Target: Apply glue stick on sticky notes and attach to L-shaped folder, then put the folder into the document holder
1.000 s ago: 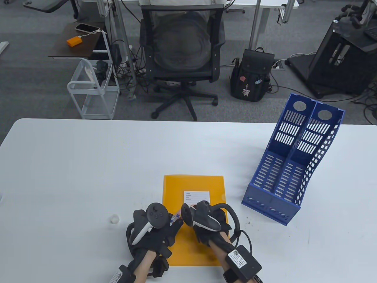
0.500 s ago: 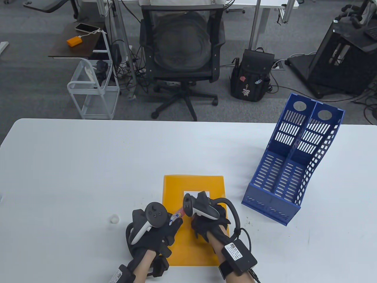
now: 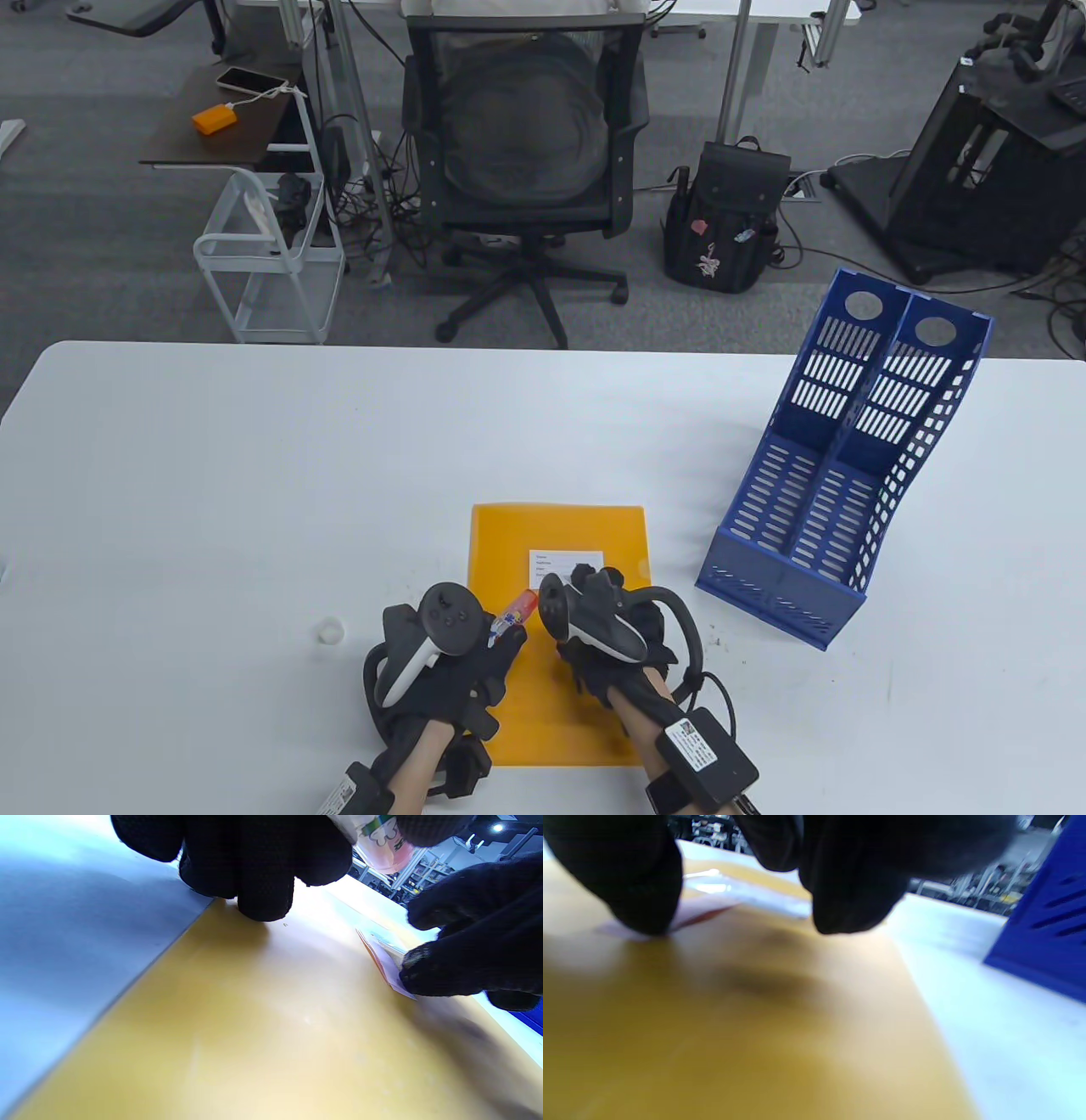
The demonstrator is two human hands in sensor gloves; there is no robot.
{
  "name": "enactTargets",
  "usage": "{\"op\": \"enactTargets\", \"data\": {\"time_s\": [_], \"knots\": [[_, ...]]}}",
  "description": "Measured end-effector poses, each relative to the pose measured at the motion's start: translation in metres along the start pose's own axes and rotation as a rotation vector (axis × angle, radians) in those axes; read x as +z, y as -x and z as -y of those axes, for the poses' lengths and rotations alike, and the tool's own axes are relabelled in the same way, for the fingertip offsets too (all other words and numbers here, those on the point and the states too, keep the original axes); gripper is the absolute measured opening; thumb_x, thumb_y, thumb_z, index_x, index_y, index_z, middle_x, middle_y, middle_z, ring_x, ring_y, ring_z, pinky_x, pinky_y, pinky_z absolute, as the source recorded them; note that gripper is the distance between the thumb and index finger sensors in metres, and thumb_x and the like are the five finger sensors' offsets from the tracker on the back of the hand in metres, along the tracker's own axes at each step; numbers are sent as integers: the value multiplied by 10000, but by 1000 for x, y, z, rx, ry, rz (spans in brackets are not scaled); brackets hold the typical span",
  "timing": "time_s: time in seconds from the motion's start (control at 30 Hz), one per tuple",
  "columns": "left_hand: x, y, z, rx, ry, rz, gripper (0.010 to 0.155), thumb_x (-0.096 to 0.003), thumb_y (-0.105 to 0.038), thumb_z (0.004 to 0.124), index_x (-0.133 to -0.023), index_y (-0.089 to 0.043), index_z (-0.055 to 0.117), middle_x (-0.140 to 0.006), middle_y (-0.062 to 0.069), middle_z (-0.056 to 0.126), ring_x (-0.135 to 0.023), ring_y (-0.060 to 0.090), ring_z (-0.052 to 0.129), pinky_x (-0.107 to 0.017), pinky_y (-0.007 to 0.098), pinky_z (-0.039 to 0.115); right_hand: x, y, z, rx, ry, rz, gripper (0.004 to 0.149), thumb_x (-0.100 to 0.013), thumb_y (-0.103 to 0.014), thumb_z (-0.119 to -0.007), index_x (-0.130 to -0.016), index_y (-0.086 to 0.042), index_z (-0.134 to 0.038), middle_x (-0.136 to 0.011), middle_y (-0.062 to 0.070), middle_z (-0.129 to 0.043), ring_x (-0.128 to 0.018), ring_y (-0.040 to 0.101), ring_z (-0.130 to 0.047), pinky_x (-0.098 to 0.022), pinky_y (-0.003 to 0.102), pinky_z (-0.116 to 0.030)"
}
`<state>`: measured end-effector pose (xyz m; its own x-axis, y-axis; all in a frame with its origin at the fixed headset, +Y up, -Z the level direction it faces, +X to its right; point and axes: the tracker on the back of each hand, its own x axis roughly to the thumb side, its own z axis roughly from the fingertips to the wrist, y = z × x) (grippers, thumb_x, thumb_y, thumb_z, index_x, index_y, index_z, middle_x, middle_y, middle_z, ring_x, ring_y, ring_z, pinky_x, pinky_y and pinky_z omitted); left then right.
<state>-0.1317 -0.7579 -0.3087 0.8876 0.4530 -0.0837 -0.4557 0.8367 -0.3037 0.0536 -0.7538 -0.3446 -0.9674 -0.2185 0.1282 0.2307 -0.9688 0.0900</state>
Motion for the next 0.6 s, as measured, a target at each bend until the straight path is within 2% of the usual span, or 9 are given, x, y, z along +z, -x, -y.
{"op": "enactTargets", "data": {"time_s": [0.1,0.17,0.2,0.3,0.47,0.6], "knots": [[1,-1,1,25,8,-22,625,-497,-592,603,-902,-136,735,-952,117,870,-934,359,770,-680,591,605,12,11,6,-8,62,-24,862,-437,-596,-854,-1086,-114,-554,-970,226,-720,-504,300,-952,-276,397,-843],[1,-1,1,32,-1,-32,624,-500,-590,599,-906,-134,731,-951,120,870,-935,357,766,-682,588,602,23,23,13,-82,101,-24,828,-443,-583,-849,-1057,-83,-606,-743,135,-934,-429,289,-992,-254,394,-856],[1,-1,1,34,-5,-37,621,-503,-591,595,-907,-137,728,-951,115,869,-936,352,766,-684,582,603,28,27,15,-130,110,-22,817,-445,-576,-851,-1037,-57,-632,-613,87,-979,-366,266,-1011,-225,379,-867],[1,1,1,71,-20,-43,622,-501,-594,598,-905,-141,732,-939,124,879,-924,360,774,-675,584,607,46,38,16,-298,147,-5,791,-445,-554,-864,-1001,-23,-677,-465,36,-1000,-254,234,-1014,-160,360,-866],[2,4,-3,99,-33,-42,621,-499,-599,602,-909,-150,732,-921,118,892,-900,362,798,-659,580,627,58,43,5,-403,208,37,726,-442,-532,-875,-940,-17,-756,-341,-7,-992,-183,202,-1010,-106,347,-863],[4,7,-7,118,-54,-35,620,-500,-599,603,-910,-151,731,-914,117,896,-894,362,802,-656,578,630,58,45,0,-453,167,75,643,-448,-510,-875,-875,-32,-827,-263,-34,-972,-142,183,-1003,-83,345,-861]]}}
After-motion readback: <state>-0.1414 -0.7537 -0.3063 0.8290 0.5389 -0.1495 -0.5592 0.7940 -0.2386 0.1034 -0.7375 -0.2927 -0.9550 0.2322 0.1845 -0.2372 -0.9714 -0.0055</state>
